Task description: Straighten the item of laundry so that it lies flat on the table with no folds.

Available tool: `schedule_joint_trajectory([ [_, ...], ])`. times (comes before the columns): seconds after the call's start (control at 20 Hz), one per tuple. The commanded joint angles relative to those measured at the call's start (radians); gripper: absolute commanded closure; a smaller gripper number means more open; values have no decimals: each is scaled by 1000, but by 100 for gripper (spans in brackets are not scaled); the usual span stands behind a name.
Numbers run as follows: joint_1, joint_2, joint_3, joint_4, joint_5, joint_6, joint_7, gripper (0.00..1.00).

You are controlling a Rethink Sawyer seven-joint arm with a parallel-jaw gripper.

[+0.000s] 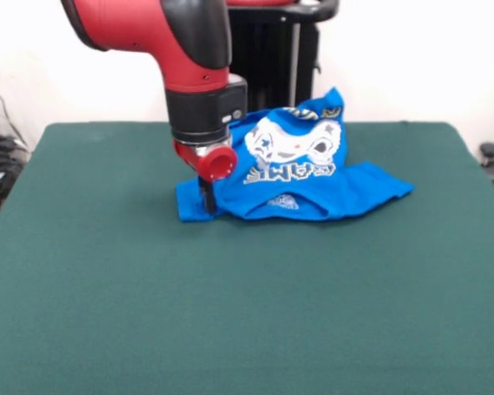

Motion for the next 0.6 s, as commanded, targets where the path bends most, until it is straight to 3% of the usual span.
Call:
schedule_joint_trajectory([
  [0.05,20,-58,189,-95,-5,45,-24,100],
  [0.6,39,-106,196,-116,2,60,-15,100],
])
